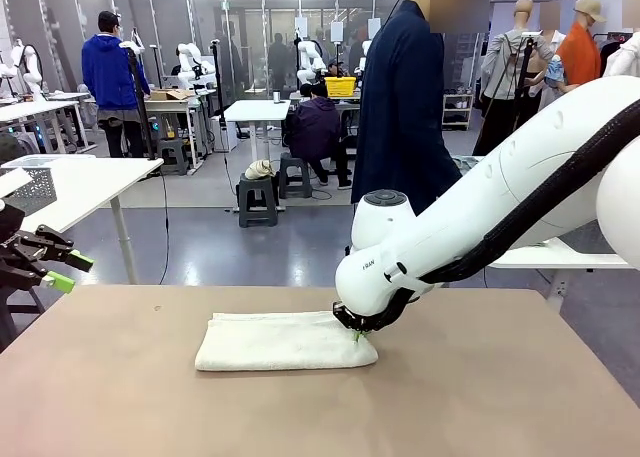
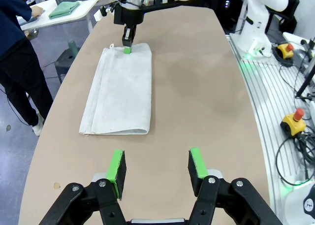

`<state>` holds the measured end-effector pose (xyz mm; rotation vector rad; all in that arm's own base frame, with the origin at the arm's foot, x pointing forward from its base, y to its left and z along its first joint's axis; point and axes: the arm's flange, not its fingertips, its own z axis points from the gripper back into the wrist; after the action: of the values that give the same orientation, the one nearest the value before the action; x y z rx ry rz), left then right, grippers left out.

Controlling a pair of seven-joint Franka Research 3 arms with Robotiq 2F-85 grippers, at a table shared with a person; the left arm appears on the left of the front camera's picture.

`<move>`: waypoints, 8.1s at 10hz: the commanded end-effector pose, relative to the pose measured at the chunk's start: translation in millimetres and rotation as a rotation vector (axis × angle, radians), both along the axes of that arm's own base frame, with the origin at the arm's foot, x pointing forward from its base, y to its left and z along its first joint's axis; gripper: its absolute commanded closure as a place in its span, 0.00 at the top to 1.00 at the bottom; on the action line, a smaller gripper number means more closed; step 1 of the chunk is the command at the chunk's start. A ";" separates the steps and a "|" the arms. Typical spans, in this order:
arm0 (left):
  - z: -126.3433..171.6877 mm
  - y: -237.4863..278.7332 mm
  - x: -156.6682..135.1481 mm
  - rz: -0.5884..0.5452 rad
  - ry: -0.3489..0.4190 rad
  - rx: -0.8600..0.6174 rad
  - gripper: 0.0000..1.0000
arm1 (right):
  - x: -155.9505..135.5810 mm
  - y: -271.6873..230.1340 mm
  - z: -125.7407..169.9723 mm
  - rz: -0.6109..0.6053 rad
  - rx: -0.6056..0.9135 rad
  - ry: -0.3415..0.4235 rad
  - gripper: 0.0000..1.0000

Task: Fold the towels and place them in the basket.
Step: When a person lays out a Towel with hook on the table, fold it in half twice, then place the folded Towel with hook on the right side of the table.

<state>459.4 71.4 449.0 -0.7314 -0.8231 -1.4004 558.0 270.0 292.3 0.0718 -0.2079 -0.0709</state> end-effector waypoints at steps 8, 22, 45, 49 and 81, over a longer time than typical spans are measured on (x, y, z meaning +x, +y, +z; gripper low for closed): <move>0.5 -0.8 -3.0 0.005 -0.006 -0.002 0.66 | -25.9 -116.8 28.2 -0.087 -0.084 -0.093 0.00; 0.5 -0.8 -3.0 0.005 -0.006 -0.002 0.66 | 1.8 121.1 93.7 0.018 -0.185 -0.024 0.00; 0.5 -0.8 -3.0 0.005 -0.006 -0.002 0.66 | -54.7 43.8 126.9 0.005 0.091 0.074 0.64; 0.5 -0.8 -3.0 0.005 -0.006 -0.002 0.66 | -63.6 -39.5 140.9 0.115 0.193 0.016 0.64; 0.5 -0.8 -3.0 0.005 -0.006 -0.002 0.66 | -8.8 5.9 15.2 -0.020 0.173 0.017 0.65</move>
<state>458.5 71.3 448.3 -0.7320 -0.8219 -1.3991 544.5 267.1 309.9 0.2404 -0.1546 -0.0826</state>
